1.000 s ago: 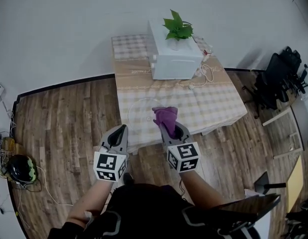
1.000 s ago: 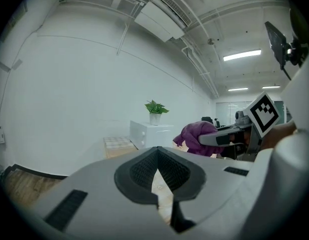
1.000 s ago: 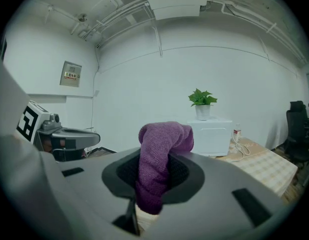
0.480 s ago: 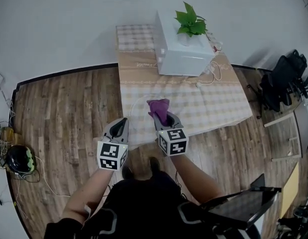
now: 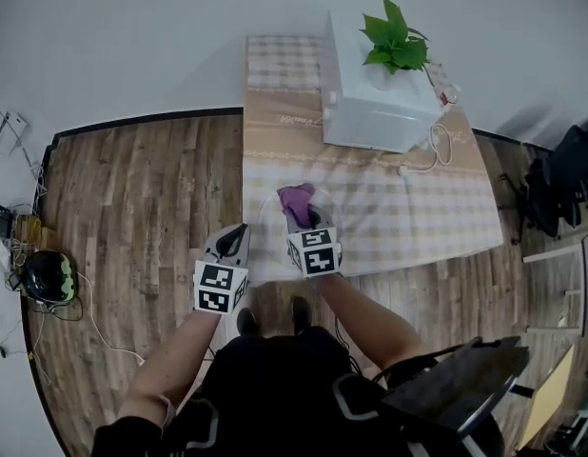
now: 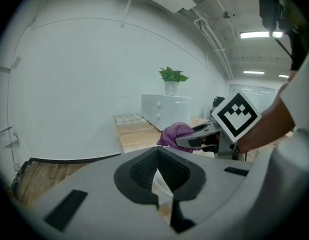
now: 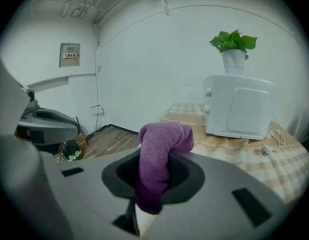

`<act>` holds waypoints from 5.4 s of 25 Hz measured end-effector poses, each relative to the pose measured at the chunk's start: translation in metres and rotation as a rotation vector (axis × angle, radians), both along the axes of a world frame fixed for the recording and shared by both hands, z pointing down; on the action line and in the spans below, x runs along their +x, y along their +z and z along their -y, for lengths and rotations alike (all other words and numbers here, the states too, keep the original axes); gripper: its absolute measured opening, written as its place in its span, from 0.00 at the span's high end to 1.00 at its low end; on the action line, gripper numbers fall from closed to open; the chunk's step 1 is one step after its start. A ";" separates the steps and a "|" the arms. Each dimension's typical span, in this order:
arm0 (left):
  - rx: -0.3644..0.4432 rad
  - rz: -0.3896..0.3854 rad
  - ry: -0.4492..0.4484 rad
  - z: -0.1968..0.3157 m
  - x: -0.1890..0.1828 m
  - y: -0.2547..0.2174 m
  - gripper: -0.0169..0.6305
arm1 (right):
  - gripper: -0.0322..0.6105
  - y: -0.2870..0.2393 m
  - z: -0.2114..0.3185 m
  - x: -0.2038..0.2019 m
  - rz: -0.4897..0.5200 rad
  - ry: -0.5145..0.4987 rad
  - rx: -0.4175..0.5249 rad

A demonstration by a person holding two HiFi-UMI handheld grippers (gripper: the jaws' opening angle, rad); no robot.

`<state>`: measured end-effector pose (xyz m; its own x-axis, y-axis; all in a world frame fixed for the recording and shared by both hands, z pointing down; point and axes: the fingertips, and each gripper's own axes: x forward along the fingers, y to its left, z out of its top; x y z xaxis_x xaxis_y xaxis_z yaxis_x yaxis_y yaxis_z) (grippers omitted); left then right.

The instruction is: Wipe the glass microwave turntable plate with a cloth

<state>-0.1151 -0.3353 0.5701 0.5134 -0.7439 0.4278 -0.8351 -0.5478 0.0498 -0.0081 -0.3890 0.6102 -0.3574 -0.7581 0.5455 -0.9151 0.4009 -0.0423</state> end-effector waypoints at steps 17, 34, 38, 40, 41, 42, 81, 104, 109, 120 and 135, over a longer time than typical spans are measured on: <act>-0.119 0.029 -0.166 -0.001 0.003 0.035 0.97 | 0.82 0.086 0.041 -0.038 -0.042 -0.150 -0.190; -0.114 0.007 -0.122 -0.001 0.024 0.031 0.97 | 0.82 0.098 0.048 0.017 -0.051 -0.050 -0.272; -0.143 -0.033 -0.108 -0.001 0.034 0.032 0.97 | 0.82 0.100 0.046 0.033 -0.047 -0.023 -0.283; -0.133 -0.022 -0.085 0.000 0.041 0.029 0.97 | 0.82 0.099 0.045 0.040 -0.052 -0.016 -0.283; -0.129 -0.020 -0.077 0.000 0.044 0.029 0.97 | 0.82 0.099 0.045 0.044 -0.055 -0.011 -0.283; -0.128 -0.020 -0.071 0.000 0.046 0.028 0.97 | 0.82 0.099 0.044 0.048 -0.057 -0.006 -0.284; -0.124 0.007 -0.147 -0.040 -0.006 0.039 0.97 | 0.82 0.067 -0.007 -0.005 -0.106 -0.225 -0.210; -0.130 0.065 -0.126 -0.053 -0.018 0.040 0.97 | 0.82 0.096 -0.011 -0.023 -0.090 -0.187 -0.298; -0.127 0.065 -0.100 -0.048 -0.004 0.036 0.97 | 0.82 0.095 -0.011 0.001 -0.089 -0.153 -0.301; -0.095 0.038 -0.051 -0.039 0.040 0.025 0.97 | 0.82 0.100 -0.008 0.061 -0.101 -0.090 -0.311; -0.085 0.024 0.055 -0.035 0.089 0.018 0.97 | 0.81 0.099 -0.008 0.134 -0.140 0.027 -0.322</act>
